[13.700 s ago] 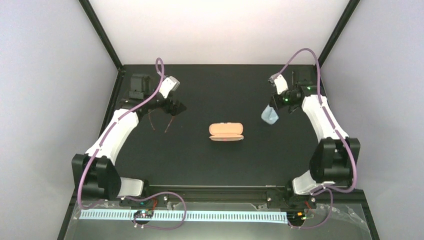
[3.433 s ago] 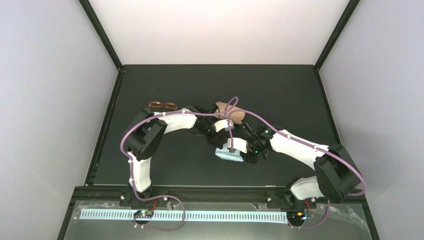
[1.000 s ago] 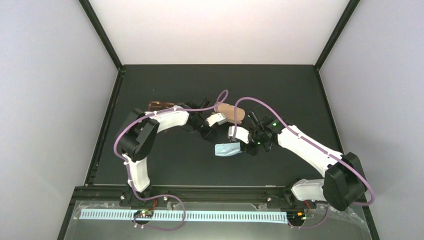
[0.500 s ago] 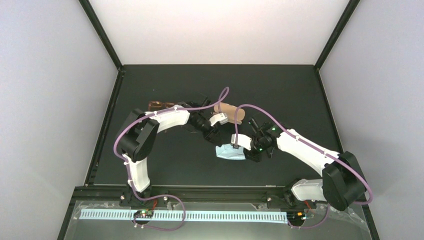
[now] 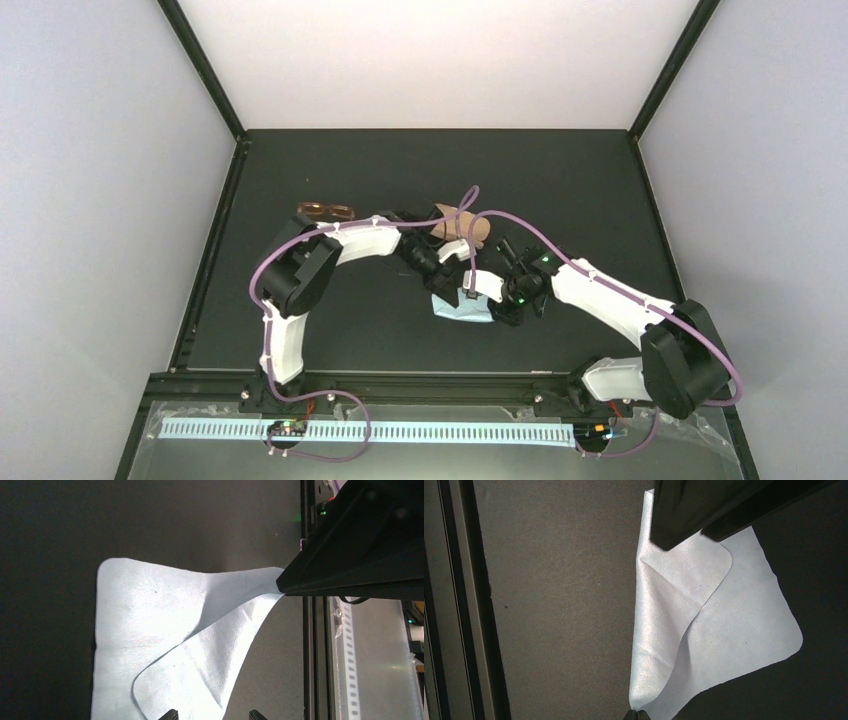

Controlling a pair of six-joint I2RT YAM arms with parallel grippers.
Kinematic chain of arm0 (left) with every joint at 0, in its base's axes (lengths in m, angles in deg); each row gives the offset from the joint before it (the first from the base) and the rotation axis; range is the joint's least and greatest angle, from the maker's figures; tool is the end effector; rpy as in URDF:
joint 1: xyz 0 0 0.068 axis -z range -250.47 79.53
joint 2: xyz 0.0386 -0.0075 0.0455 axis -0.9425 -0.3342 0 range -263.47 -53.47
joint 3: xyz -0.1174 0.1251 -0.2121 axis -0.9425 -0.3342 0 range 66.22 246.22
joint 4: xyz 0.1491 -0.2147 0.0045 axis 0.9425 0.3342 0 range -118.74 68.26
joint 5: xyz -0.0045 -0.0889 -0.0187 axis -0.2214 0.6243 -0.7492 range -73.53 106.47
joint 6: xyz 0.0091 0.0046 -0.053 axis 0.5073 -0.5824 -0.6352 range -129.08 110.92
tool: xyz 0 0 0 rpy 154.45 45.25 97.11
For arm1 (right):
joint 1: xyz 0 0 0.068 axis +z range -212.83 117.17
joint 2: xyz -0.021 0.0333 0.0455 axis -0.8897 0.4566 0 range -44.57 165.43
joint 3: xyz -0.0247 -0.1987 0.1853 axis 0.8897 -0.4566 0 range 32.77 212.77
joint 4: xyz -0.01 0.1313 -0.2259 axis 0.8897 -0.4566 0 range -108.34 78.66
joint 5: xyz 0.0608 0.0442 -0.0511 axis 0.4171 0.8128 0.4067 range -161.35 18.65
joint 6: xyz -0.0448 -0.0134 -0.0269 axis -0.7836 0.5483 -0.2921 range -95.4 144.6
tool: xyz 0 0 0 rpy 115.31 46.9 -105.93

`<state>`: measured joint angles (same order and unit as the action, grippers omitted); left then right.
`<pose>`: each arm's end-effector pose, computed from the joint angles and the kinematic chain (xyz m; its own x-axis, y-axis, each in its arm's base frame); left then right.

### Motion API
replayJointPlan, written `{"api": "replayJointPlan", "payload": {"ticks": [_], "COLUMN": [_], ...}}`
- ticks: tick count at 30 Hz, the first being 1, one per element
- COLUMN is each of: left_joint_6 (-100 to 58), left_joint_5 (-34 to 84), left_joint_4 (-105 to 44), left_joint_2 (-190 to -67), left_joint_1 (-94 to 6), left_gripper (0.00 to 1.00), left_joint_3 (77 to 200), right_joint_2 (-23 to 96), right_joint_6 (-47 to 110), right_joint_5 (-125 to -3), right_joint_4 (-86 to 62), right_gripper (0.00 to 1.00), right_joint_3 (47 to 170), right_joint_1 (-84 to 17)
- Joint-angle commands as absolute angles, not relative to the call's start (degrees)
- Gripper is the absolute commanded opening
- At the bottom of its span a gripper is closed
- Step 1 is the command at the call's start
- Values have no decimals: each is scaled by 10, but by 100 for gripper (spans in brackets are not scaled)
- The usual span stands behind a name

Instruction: Organize the sunglasses

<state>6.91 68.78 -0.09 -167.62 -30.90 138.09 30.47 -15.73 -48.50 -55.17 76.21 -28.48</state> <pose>0.2755 -0.2645 0.1434 -0.5381 0.6632 -0.5203 0.7668 0.1287 -0.6289 0.1729 0.1350 0.1879 -0.2203 -0.8731 -0.4350 -0.9750 0.1844 0.1237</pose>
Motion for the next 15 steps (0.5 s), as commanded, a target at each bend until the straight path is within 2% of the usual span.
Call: {"api": "replayJointPlan", "payload": {"ticks": [1,15], "left_joint_6": [45,39], "left_joint_5": [676,593], "left_joint_4": [-18,-58], "left_joint_2": [-1694,-1666], "left_joint_1": [-290,-286], "left_gripper": [36,39], "left_joint_3": [1400,1364], "right_joint_2": [298,300], "right_joint_6": [-150,-149], "right_joint_5": [-488,-489], "right_joint_4": [-545,-543], "right_gripper": [1,1], "right_joint_3": [757,756], "right_joint_1": [-286,-286]}}
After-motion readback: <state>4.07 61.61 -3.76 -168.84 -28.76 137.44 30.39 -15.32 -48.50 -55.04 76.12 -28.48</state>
